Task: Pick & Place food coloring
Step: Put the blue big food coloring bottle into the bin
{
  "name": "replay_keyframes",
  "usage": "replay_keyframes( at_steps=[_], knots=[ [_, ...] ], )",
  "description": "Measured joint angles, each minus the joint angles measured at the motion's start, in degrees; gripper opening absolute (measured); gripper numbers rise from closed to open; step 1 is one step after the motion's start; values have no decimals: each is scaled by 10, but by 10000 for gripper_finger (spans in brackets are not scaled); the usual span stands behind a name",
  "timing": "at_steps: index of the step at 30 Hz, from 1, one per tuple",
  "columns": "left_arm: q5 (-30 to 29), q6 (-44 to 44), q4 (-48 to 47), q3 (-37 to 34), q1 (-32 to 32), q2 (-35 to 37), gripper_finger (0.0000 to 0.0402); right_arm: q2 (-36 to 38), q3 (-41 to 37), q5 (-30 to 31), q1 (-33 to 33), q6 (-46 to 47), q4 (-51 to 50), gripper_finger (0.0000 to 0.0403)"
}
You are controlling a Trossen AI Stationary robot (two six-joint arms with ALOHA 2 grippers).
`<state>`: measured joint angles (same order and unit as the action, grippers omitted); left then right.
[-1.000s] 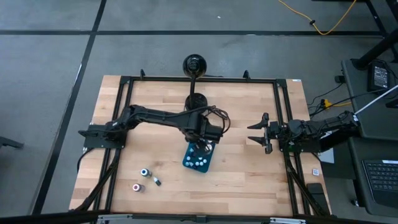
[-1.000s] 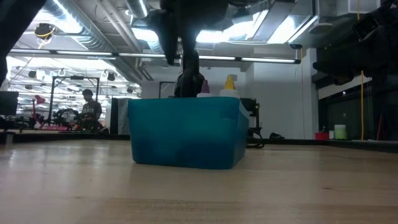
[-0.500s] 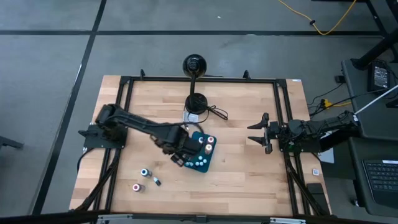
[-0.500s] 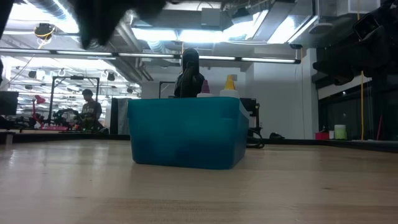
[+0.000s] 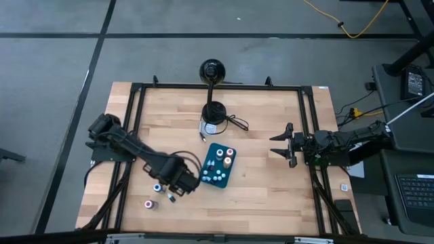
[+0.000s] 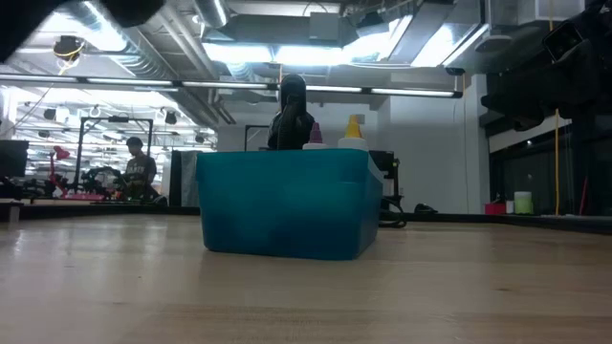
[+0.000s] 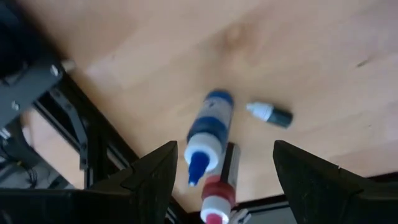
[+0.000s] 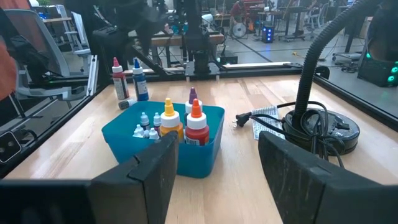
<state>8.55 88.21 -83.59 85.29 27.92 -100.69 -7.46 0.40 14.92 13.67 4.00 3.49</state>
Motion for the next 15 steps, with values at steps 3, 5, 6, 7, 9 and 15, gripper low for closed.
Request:
replay_keyframes(
  at_steps=[3,5,6,7,9,15],
  knots=[
    [11,34,17,-25,23,5,258,0,0,0,0,0,0,223],
    [24,54,32,-42,36,9,258,0,0,0,0,0,0,223],
    [29,63,34,-48,42,9,258,0,0,0,0,0,0,223],
    [31,69,34,-53,48,9,258,0,0,0,0,0,0,223],
    [31,77,36,-62,58,9,258,0,0,0,0,0,0,223],
    [32,87,77,-96,70,9,258,0,0,0,0,0,0,223]
  ],
)
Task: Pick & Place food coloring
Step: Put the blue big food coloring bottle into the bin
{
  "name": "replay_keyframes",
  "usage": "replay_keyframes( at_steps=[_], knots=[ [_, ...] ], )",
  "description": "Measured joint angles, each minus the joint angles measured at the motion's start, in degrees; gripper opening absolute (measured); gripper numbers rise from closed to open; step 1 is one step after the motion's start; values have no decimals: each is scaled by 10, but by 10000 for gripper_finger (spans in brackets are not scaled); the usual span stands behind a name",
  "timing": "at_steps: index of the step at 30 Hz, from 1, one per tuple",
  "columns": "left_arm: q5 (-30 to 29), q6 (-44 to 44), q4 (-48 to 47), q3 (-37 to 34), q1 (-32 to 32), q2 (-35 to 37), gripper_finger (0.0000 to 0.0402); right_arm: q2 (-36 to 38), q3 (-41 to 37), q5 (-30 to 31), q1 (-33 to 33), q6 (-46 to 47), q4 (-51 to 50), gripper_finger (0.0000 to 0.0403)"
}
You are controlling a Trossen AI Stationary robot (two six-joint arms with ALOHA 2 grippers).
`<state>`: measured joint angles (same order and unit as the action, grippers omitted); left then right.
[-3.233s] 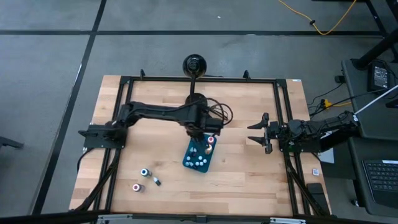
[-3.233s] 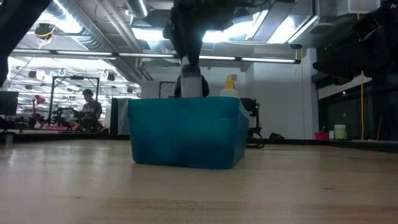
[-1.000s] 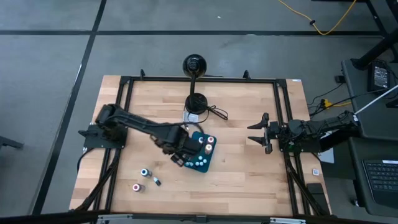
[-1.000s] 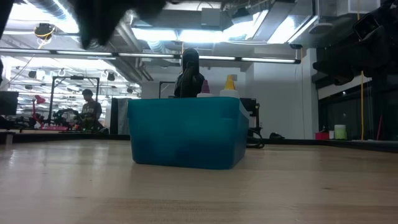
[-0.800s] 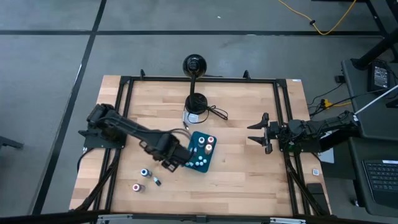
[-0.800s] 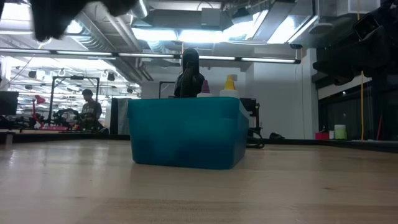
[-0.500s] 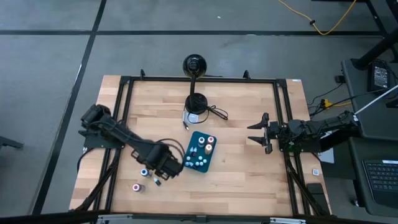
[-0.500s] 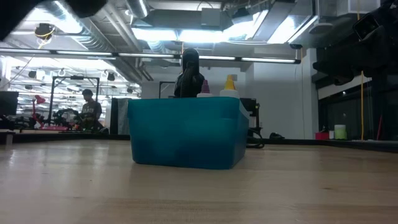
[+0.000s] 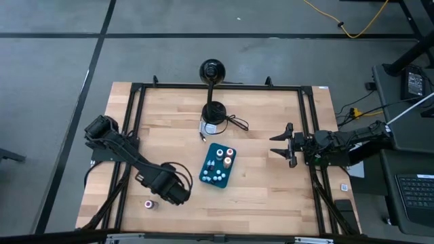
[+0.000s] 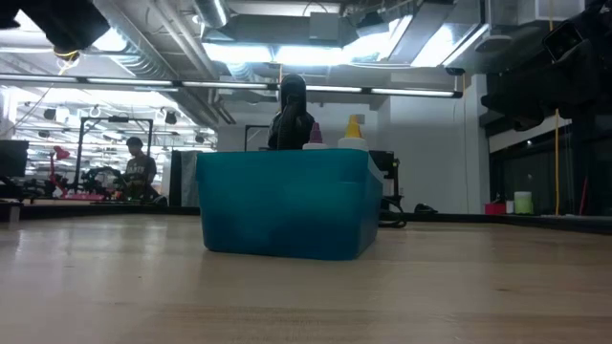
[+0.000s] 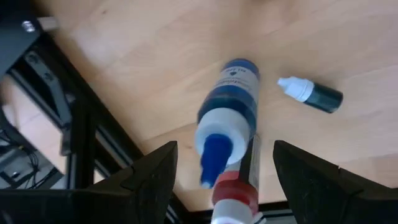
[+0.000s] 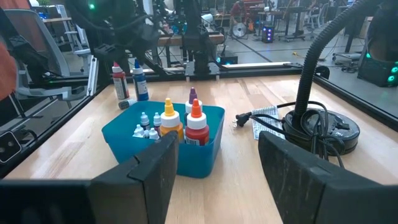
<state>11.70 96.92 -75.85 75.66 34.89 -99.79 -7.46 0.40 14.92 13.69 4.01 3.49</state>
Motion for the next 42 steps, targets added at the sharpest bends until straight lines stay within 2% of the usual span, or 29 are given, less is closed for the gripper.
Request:
replay_keyframes(
  at_steps=[14,31,39,42],
  knots=[
    [-8,-22,23,-31,-2,0,250,0,0,0,0,0,0,223],
    [3,-57,24,-24,-7,1,117,0,0,0,0,0,0,223],
    [-6,-124,2,6,-51,20,126,0,0,0,0,0,0,223],
    [-27,-165,-7,31,-78,22,122,0,0,0,0,0,0,223]
  ],
)
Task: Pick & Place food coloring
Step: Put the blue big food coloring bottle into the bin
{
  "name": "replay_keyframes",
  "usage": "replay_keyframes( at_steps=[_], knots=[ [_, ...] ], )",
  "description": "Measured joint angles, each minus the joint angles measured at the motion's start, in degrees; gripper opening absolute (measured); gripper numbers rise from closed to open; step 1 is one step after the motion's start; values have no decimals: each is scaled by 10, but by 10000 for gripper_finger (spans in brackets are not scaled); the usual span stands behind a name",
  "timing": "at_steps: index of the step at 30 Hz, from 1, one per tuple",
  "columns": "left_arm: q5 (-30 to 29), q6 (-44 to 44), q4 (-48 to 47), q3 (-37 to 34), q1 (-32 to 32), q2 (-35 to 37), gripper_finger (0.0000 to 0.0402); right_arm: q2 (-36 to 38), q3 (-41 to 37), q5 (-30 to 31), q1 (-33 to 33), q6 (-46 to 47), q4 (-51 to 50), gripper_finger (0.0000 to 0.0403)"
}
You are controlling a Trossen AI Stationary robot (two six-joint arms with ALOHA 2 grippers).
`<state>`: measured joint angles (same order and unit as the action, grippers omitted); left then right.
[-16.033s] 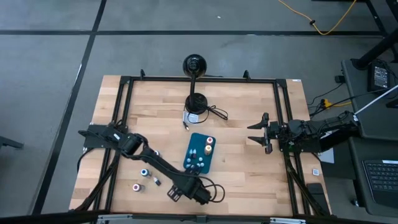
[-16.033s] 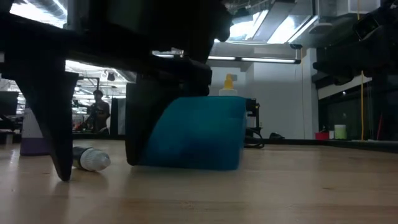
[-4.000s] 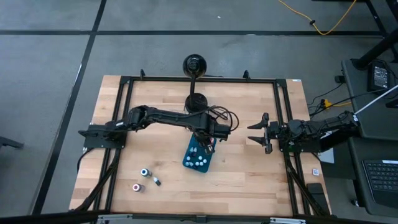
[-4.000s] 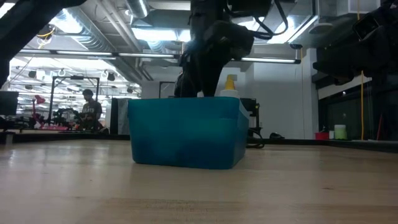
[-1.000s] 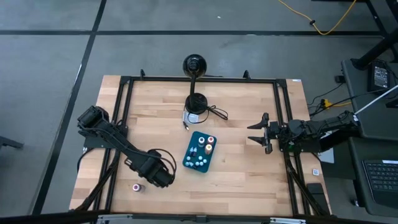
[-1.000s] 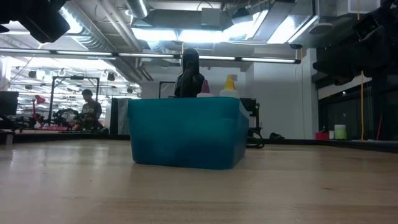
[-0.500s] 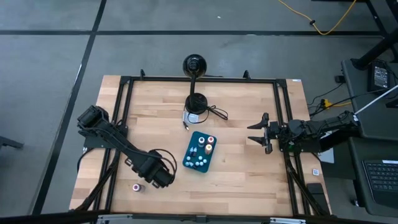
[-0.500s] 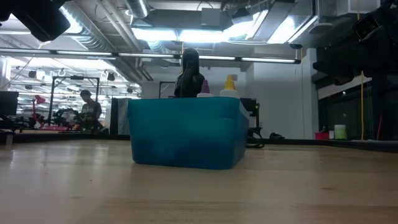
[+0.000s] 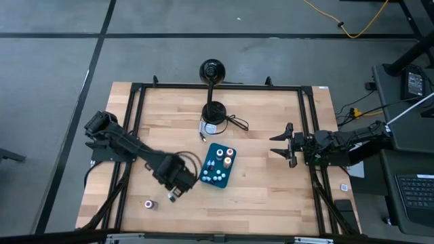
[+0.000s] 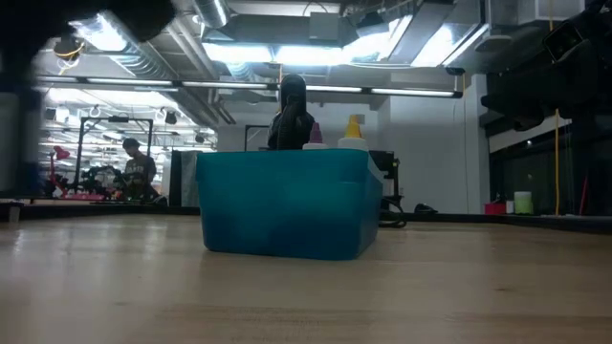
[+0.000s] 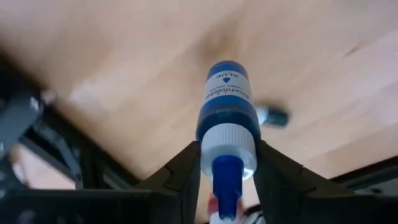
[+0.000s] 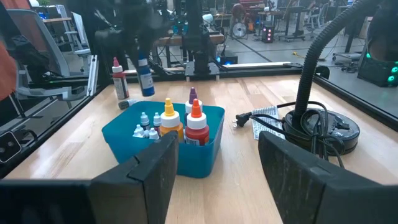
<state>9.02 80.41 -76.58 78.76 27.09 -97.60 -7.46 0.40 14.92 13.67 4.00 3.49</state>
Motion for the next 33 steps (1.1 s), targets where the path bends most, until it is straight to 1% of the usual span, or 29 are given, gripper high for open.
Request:
replay_keyframes(
  at_steps=[5,10,16,22,26,30,33],
  knots=[
    [-45,-78,-39,56,-58,0,116,0,0,0,0,0,0,223],
    [-81,-161,-58,111,-121,-3,122,0,0,0,0,0,0,223],
    [-101,-262,-75,200,-171,-50,116,0,0,0,0,0,0,223],
    [-109,-340,-81,299,-195,-122,124,0,0,0,0,0,0,223],
    [-103,-374,-84,355,-198,-168,118,0,0,0,0,0,0,223],
    [-90,-392,-82,397,-196,-211,118,0,0,0,0,0,0,223],
    [-77,-398,-82,412,-192,-233,124,0,0,0,0,0,0,223]
  ],
)
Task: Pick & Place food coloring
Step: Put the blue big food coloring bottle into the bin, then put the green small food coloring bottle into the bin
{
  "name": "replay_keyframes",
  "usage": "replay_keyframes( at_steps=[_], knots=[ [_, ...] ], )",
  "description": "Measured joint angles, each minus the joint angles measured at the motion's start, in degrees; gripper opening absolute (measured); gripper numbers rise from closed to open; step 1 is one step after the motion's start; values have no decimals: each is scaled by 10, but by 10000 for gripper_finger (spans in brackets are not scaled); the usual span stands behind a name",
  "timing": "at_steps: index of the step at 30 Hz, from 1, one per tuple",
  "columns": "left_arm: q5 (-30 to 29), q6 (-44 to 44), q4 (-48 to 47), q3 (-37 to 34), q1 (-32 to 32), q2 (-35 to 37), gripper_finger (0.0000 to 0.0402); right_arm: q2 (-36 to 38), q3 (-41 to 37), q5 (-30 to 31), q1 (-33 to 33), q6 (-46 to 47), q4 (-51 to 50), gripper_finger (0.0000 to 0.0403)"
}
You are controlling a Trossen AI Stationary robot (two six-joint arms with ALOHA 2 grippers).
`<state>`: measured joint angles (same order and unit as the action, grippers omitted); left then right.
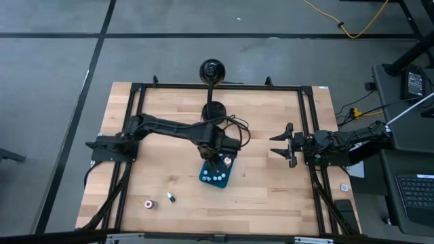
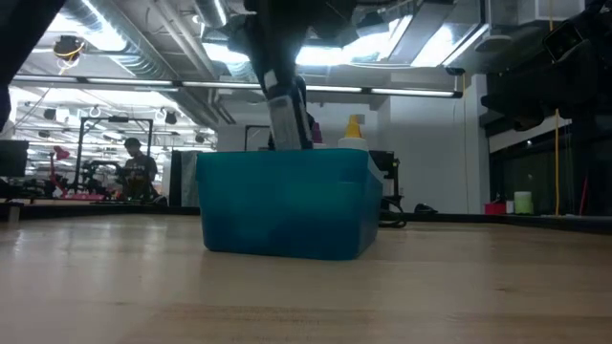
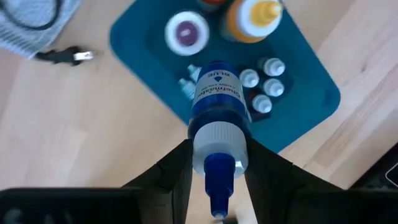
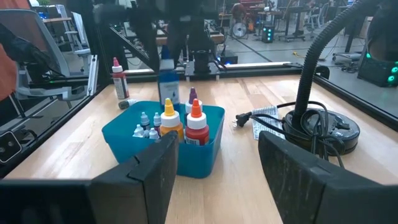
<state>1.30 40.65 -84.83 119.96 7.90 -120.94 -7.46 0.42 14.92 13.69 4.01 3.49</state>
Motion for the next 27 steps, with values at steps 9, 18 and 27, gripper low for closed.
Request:
replay_keyframes(
  at_steps=[9,18,27],
  knots=[
    [0,-15,21,16,8,-53,121,0,0,0,0,0,0,223],
    [-19,-40,32,15,8,-83,121,0,0,0,0,0,0,223],
    [-18,-65,43,15,7,-84,168,0,0,0,0,0,0,223]
  ],
)
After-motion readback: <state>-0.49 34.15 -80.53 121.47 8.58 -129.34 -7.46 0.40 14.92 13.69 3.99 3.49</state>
